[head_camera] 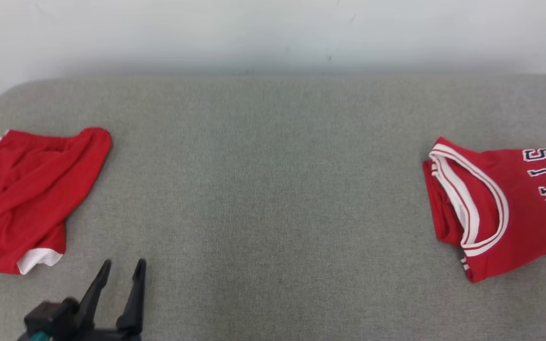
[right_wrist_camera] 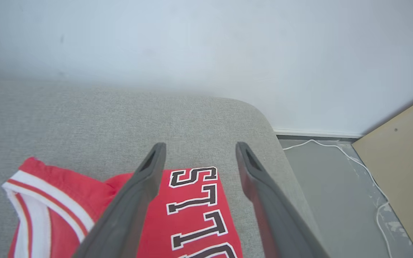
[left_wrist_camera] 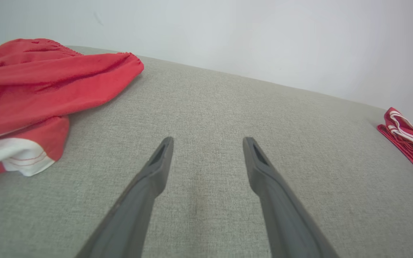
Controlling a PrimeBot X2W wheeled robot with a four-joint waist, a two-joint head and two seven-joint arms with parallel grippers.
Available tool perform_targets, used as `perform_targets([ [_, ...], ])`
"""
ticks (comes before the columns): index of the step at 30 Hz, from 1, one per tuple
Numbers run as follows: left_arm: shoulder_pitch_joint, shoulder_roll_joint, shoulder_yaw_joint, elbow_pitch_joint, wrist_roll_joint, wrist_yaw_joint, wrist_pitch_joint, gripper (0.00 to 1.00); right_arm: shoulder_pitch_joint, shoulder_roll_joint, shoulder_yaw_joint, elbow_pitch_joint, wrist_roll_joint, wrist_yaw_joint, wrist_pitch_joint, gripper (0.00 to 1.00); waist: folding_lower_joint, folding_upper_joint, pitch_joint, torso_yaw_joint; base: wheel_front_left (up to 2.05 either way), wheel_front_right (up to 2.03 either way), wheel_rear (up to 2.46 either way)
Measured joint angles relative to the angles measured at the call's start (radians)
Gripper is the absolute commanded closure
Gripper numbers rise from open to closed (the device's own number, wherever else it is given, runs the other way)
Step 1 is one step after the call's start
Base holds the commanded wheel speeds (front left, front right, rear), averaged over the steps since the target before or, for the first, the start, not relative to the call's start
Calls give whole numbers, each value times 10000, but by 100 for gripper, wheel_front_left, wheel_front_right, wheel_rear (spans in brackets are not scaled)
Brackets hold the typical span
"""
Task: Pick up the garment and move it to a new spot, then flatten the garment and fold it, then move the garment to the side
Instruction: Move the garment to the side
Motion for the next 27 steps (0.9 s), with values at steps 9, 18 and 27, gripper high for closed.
perform_targets([
  [9,976,65,516,184,-58,491,0,0,2102,748,-443,-1427,692,408,-2318,0,-1,0,-1016,-235,0,0,0],
  [18,1764,249,986,-178,-58,849,2,0,4366,1569,-706,-3739,1074,380,-3902,0,-2,0,-1936,-666,0,0,0],
  [27,1964,259,1080,-719,54,1005,0,0,5687,1812,-746,-5787,738,40,-3939,0,-1,-1,-2217,-934,0,0,0],
])
